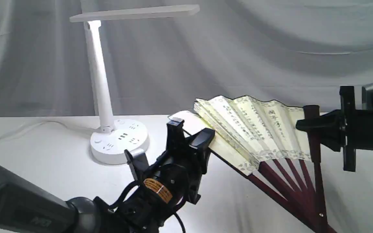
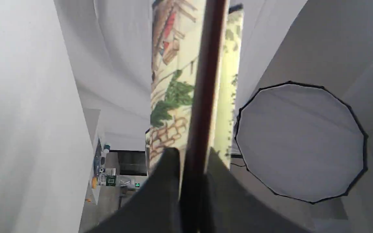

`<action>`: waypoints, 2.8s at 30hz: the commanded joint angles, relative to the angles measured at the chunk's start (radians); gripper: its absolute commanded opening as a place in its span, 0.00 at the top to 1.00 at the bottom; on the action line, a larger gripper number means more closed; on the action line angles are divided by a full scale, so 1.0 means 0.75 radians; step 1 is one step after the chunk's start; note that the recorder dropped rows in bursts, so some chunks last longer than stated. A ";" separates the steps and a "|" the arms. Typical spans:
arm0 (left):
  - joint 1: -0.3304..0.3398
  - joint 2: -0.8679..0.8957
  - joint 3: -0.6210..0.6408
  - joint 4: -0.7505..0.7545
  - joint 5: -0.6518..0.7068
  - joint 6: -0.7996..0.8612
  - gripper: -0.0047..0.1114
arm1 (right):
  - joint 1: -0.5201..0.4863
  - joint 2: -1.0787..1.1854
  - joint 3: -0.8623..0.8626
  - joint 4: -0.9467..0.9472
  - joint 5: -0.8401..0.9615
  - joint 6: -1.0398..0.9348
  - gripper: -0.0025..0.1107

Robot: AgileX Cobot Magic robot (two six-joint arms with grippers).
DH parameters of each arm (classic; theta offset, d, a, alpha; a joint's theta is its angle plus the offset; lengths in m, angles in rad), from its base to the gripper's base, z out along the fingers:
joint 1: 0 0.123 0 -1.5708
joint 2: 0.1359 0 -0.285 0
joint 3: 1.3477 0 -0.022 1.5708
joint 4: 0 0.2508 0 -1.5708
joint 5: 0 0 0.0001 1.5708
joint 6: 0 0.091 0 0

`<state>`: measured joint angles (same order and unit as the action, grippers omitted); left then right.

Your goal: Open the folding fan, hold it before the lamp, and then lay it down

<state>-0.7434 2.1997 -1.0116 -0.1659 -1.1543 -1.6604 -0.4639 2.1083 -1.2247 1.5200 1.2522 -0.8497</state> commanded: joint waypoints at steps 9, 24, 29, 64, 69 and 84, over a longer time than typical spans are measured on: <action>-0.031 -0.030 -0.011 -0.185 -0.089 0.023 0.96 | -0.202 -0.009 0.120 0.015 -0.041 -0.127 0.98; -0.047 -0.030 -0.196 -0.235 0.091 0.124 0.96 | -0.433 -0.009 0.196 0.097 -0.041 -0.157 0.98; -0.047 -0.030 -0.196 -0.252 0.116 0.133 0.96 | -0.517 -0.012 0.196 0.114 -0.041 -0.157 0.98; -0.194 -0.016 -0.271 -0.756 -0.089 0.548 0.96 | -0.689 -0.012 0.196 0.155 -0.041 -0.161 0.98; -0.209 -0.016 -0.271 -0.866 -0.089 0.667 0.96 | -0.703 -0.012 0.196 0.141 -0.041 -0.161 0.98; -0.240 -0.016 -0.271 -0.992 -0.089 0.685 0.96 | -0.703 -0.012 0.196 0.136 -0.041 -0.165 0.98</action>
<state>-0.9366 2.2047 -1.2034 -0.8264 -1.1145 -1.1199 -0.9688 2.1083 -1.0795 1.6416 1.2901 -0.9115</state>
